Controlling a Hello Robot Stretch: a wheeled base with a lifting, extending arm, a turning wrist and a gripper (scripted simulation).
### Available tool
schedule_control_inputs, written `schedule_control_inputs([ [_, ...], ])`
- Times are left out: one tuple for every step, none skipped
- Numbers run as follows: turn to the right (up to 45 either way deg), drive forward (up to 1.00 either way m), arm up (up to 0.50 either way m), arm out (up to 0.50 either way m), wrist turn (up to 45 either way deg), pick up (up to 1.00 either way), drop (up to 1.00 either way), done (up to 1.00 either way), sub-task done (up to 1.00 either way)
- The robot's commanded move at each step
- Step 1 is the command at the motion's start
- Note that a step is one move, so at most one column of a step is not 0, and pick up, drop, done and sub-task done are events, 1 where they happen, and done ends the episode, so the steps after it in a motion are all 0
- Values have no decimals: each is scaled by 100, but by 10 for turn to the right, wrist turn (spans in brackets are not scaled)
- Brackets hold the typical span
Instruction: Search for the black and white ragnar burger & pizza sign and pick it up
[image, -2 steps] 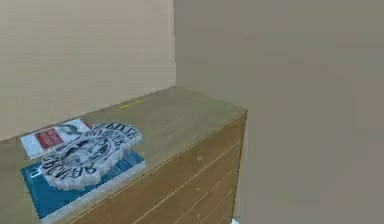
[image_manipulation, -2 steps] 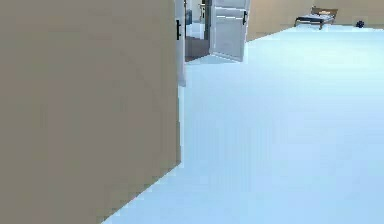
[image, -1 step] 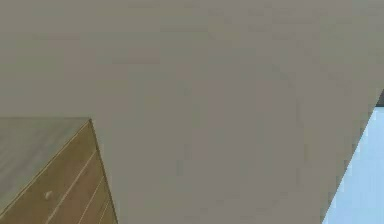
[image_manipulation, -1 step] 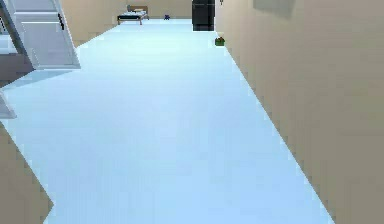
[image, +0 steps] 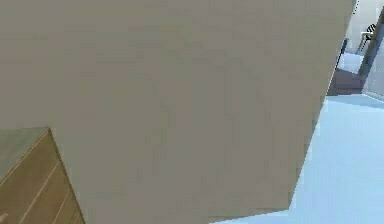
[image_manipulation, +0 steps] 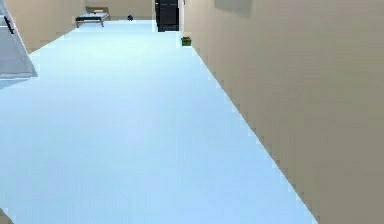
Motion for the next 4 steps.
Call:
schedule_control_inputs([
  [0, 35, 0, 0, 0, 0, 0, 0, 0],
  [450, 0, 0, 0, 0, 0, 0, 0, 0],
  [450, 0, 0, 0, 0, 0, 0, 0, 0],
  [450, 0, 0, 0, 0, 0, 0, 0, 0],
])
